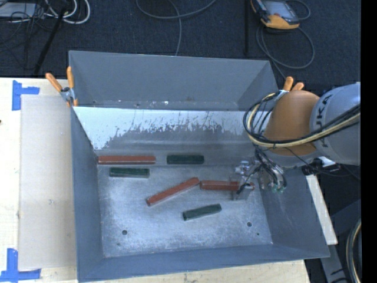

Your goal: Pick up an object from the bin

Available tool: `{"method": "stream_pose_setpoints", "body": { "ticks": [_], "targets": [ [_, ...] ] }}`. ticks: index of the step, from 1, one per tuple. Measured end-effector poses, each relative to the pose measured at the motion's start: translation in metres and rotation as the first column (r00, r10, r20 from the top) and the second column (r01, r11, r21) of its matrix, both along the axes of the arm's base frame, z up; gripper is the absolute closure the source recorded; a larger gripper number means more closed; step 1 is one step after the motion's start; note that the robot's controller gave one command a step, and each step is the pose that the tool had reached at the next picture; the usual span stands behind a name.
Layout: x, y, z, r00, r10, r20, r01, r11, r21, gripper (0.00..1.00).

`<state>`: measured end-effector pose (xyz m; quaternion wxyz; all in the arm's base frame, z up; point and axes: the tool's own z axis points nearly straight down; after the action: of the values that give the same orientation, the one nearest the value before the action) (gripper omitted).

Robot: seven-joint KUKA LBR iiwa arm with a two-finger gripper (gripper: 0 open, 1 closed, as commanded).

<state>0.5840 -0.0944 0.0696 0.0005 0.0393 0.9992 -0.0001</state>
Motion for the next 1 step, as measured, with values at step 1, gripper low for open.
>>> {"method": "stream_pose_setpoints", "body": {
  "ticks": [1],
  "targets": [
    [0.0, 0.0001, 0.0, 1.0, 0.0, 0.0, 0.0, 1.0, 0.0, 1.0]
  ]
}}
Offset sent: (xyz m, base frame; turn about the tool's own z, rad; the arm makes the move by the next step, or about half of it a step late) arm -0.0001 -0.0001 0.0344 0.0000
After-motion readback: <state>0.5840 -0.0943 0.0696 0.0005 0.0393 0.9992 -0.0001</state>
